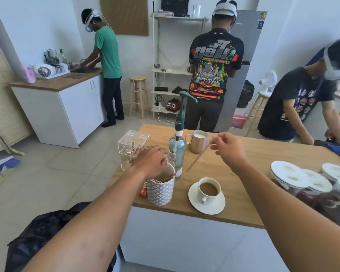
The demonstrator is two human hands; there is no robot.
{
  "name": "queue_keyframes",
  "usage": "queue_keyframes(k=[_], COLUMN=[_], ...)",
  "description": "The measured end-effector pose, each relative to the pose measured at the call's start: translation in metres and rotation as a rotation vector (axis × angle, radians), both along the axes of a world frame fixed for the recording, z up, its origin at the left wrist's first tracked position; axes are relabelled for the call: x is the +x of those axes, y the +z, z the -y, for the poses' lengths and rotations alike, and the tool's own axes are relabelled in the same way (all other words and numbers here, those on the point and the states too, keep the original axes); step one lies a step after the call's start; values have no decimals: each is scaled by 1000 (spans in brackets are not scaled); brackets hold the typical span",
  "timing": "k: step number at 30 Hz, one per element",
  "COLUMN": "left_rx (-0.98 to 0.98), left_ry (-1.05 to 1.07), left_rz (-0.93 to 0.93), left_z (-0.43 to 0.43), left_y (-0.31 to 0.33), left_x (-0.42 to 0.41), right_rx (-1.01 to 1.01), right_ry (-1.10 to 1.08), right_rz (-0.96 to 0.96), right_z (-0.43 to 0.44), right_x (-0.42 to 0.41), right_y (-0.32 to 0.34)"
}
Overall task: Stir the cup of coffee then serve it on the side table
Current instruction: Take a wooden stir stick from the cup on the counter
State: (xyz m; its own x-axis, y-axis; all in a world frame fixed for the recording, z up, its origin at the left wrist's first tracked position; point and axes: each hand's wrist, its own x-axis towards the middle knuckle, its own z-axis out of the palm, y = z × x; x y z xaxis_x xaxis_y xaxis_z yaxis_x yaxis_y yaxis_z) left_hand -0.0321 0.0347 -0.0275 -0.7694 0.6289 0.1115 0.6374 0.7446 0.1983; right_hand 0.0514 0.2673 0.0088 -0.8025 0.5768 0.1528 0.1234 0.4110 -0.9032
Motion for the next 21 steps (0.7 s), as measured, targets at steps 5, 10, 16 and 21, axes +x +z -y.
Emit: queue_keyframes(k=[5, 10, 16, 21], left_rx=[4, 0, -19, -9], left_ry=[-86, -178, -244, -221], left_rz=[-1, -10, 13, 6], left_z=[-40, -80, -113, -130], left_y=[4, 3, -15, -35], left_x=[13, 32, 46, 52], right_rx=[-55, -73, -31, 20], right_ry=[-106, -157, -181, -144], right_rz=[26, 50, 140, 162], right_z=[-33, -62, -93, -108], right_x=[37, 74, 93, 99], right_y=[7, -2, -26, -43])
